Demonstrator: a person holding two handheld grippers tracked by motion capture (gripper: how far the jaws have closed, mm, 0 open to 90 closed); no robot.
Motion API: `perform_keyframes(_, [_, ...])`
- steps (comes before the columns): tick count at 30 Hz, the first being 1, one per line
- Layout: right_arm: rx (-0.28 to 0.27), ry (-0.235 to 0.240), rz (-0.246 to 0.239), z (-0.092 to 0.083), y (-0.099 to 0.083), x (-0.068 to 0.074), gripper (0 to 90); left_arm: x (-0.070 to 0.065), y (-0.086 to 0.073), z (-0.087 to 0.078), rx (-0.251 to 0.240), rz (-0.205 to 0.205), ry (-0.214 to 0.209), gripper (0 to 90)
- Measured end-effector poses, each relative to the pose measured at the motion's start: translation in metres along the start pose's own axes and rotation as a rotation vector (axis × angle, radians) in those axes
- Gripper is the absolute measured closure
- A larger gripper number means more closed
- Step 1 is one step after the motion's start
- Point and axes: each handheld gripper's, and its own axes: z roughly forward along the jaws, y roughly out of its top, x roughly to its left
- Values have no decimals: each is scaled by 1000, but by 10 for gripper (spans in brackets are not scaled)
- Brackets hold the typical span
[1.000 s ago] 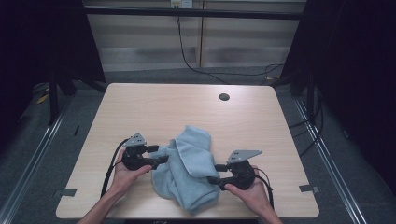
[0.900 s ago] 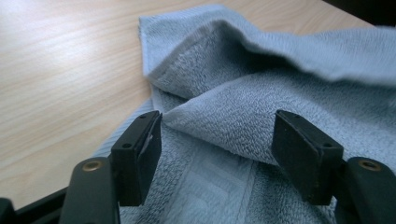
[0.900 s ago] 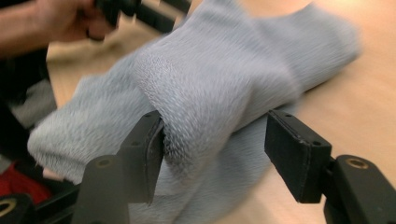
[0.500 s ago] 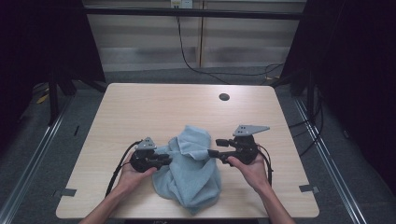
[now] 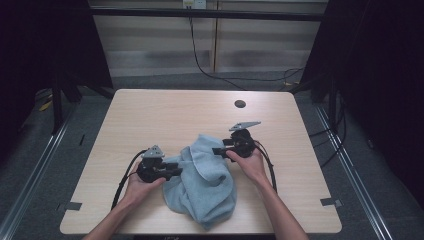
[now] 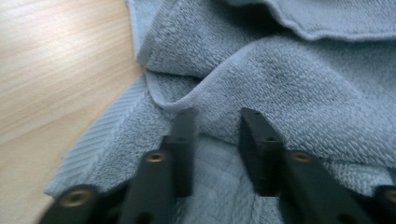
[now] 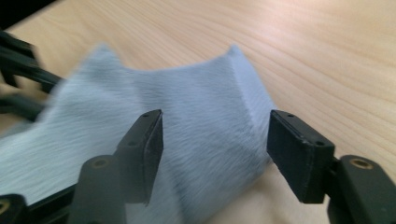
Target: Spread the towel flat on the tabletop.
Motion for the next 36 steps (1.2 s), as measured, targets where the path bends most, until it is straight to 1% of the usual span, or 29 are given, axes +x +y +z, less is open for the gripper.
perform_keyframes(1, [12,5,16,12,0,-3,321,1,0,0,-10,-11,11,478])
perform_keyframes(2, [12,5,16,12,0,-3,321,2,0,0,-19,-30,2,444])
perform_keyframes(4, [61,-12,-17,25,-4,3,457,4,0,2,-20,-35,-7,391])
perform_keyframes(5, [66,-23,-29,27,-6,7,498,3,0,3,-24,-36,-12,369])
perform_keyframes(6, [66,-23,-29,27,-6,7,498,3,0,3,-24,-36,-12,357])
perform_keyframes(7, [53,-27,-39,26,-7,10,596,2,0,4,-21,-34,-16,357])
perform_keyframes(8, [38,5,-63,24,-8,18,717,0,0,5,-14,-30,-24,382])
perform_keyframes(9, [38,5,-63,24,-8,18,717,0,0,5,-14,-30,-24,433])
perform_keyframes(10, [47,9,-76,23,-8,21,732,0,0,5,-10,-12,-42,433])
perform_keyframes(11, [55,9,-95,22,-8,25,741,-2,-1,5,-11,-1,-53,550])
perform_keyframes(12, [46,13,-103,18,-8,31,742,-5,1,3,-10,22,-51,732])
perform_keyframes(13, [34,16,-104,15,-7,31,741,-5,1,3,-10,22,-51,781])
perform_keyframes(14, [34,16,-104,15,-7,31,741,-6,1,2,-14,25,-51,781])
perform_keyframes(16, [-9,29,-81,7,-5,28,727,-6,2,0,-20,26,-53,828])
perform_keyframes(17, [-40,28,-68,-1,-3,26,716,-4,2,-3,-34,23,-53,840])
perform_keyframes(19, [-47,26,-68,-4,-2,25,712,-4,3,-5,-43,21,-55,844])
perform_keyframes(21, [-69,16,-67,-10,-1,23,724,-3,5,-12,-80,9,-56,845])
perform_keyframes(22, [-91,24,-55,-16,1,21,724,-4,8,-20,-121,-1,-57,849])
perform_keyframes(24, [-128,27,-51,-23,3,22,736,-5,12,-28,-154,-3,-59,851])
perform_keyframes(25, [-140,27,-53,-26,5,23,739,-6,16,-35,-186,-3,-60,852])
perform_keyframes(26, [-168,26,-53,-32,9,25,741,-7,19,-39,-204,1,-58,853])
perform_keyframes(27, [-168,26,-53,-32,9,25,741,-7,19,-39,-204,1,-58,855])
perform_keyframes(28, [-217,25,-60,-43,17,29,752,-9,24,-48,-246,-2,-65,855])
perform_keyframes(29, [-243,23,-69,-49,21,31,755,-10,32,-59,-284,12,-61,855])
perform_keyframes(30, [-261,24,-77,-55,25,33,757,-10,37,-66,-312,7,-62,855])
perform_keyframes(31, [-261,24,-77,-55,25,33,757,-10,37,-66,-312,7,-62,856])
perform_keyframes(32, [-300,16,-103,-70,39,41,764,-11,41,-72,-333,15,-57,857])
perform_keyframes(33, [-310,9,-116,-75,46,44,764,-11,50,-80,-369,19,-52,858])
perform_keyframes(36, [-354,-4,-134,-90,61,48,762,-14,62,-91,-420,31,-48,858])
